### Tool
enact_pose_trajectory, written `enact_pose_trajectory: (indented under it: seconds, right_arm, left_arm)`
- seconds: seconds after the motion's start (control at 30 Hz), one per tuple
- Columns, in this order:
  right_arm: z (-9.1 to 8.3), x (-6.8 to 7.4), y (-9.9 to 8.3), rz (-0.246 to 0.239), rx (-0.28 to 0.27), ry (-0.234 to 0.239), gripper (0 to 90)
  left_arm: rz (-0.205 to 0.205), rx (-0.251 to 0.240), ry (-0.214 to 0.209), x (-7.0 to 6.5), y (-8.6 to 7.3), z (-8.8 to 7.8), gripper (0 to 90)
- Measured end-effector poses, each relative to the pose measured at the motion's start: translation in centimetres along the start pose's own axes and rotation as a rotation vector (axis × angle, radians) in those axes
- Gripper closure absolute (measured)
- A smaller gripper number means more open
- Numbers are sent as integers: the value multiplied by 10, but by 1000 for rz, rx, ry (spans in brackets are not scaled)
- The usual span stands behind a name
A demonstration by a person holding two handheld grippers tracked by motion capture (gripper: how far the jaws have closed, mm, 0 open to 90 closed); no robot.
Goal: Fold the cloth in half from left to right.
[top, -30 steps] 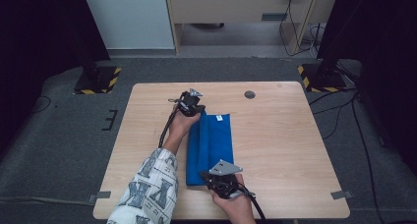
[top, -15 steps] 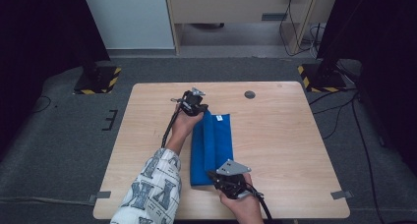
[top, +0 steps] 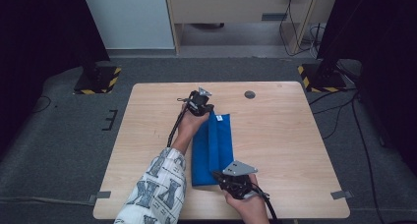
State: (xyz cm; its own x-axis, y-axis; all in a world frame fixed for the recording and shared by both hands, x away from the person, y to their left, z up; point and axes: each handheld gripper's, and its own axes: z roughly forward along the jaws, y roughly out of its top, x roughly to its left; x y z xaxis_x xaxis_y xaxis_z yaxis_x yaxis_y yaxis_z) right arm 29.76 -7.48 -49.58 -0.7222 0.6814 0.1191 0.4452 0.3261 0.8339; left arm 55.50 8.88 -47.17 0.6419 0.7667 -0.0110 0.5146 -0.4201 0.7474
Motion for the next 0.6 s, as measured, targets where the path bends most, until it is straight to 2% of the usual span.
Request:
enact_pose_trajectory:
  seconds: [0.13, 0.6]
  right_arm:
    - [-3, -3, -2, 4, 4, -4, 873]
    - [-11, -11, -6, 14, -3, -13, 872]
  left_arm:
    - [22, 1, -6, -7, 5, 3, 895]
    - [25, 32, -7, -13, 5, 14, 895]
